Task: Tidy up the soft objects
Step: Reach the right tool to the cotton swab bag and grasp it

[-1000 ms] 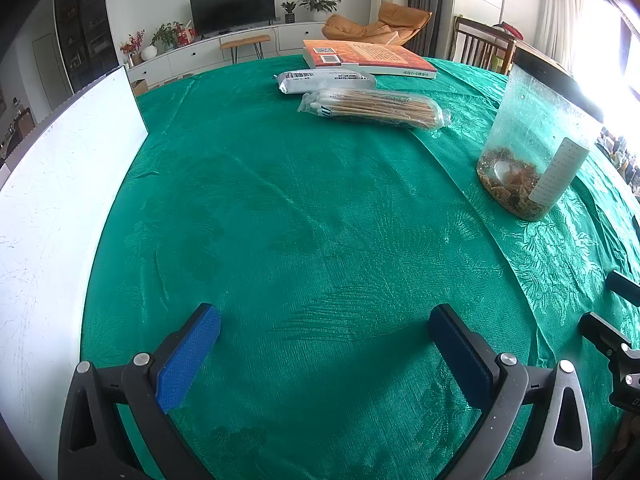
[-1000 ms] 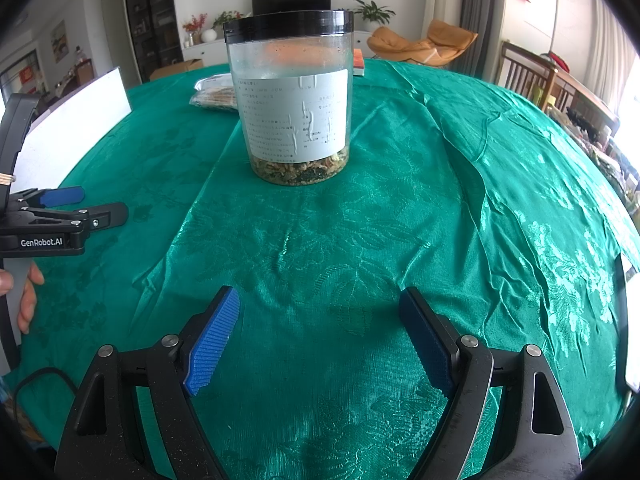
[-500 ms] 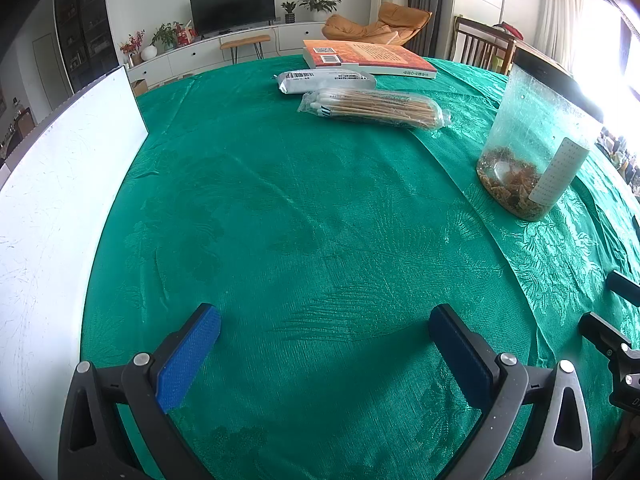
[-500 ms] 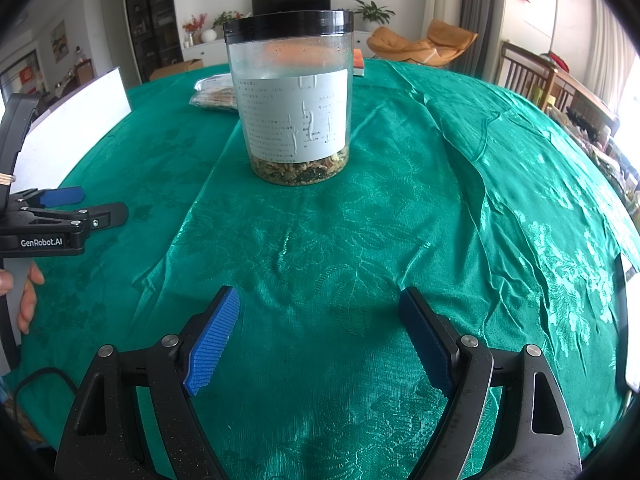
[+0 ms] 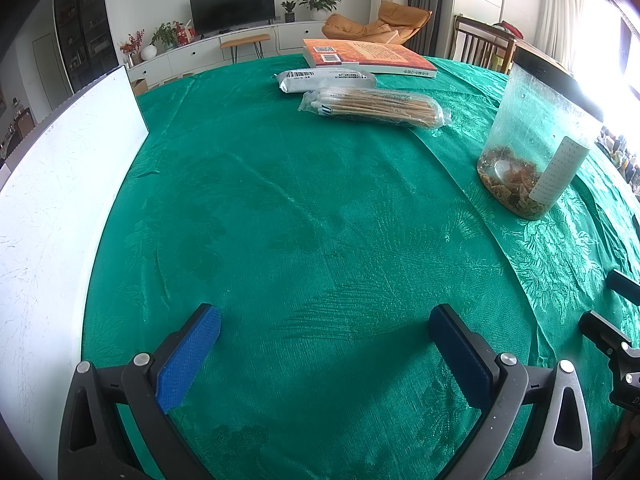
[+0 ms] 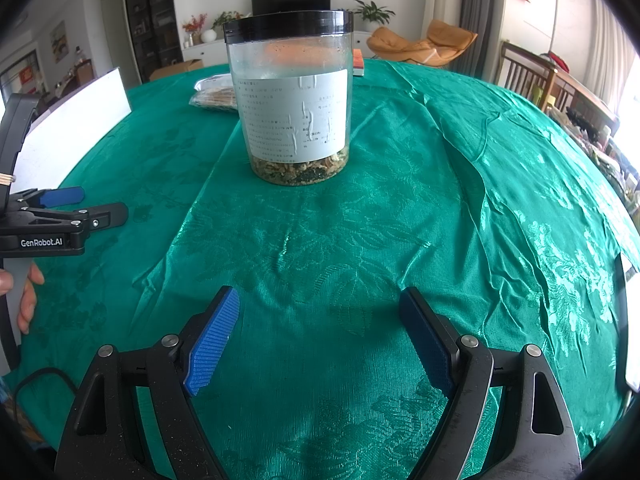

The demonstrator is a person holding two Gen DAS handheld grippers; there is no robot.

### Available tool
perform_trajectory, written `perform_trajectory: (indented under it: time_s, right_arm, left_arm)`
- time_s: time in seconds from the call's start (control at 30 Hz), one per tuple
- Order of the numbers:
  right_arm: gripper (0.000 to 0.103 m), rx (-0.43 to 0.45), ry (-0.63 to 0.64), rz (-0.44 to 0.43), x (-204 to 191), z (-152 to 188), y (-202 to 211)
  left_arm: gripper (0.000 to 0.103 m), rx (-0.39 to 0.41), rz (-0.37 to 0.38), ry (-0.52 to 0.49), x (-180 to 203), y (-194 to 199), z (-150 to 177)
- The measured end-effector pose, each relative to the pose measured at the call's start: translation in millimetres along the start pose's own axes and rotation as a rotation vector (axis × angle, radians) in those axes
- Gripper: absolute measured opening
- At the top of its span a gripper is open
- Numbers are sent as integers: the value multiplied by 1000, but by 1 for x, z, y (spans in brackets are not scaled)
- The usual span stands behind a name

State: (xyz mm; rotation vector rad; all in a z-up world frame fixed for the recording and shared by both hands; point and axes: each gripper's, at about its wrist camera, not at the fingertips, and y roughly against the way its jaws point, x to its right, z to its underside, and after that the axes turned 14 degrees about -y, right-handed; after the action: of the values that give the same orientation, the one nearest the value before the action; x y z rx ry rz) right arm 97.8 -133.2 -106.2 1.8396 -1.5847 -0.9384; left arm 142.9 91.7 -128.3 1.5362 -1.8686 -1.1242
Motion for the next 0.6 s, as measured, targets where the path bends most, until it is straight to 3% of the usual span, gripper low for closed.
perform_trajectory:
  time_s: [0.1,0.23,0.33,0.4,0.5,0.57,0.6]
  right_arm:
    - [84,0,1,-1,0,0,0]
    - [84,-39,59,-19,-16,1,5]
    - [84,2,160,-106,-54,-10,24]
    - [84,35,281,-138,-91,-31,35]
    - [84,32,485,-114,-148,-81,28]
    - [84,-44,575,-81,-176,-122,5]
    - [84,-125,592,-69,-186,-143,-12]
  left_arm:
    - [103,-39,-13,-4,-9,4,5]
    - [103,-52,-29,63,-31,13,24]
    - [103,-22,-30,56,-36,18,35]
    - [103,6,-33,52,-36,21,40]
    - [103,5,-35,52,-36,21,40]
    - [103,6,-34,53,-35,21,40]
    - [103,6,-34,53,-35,21,40]
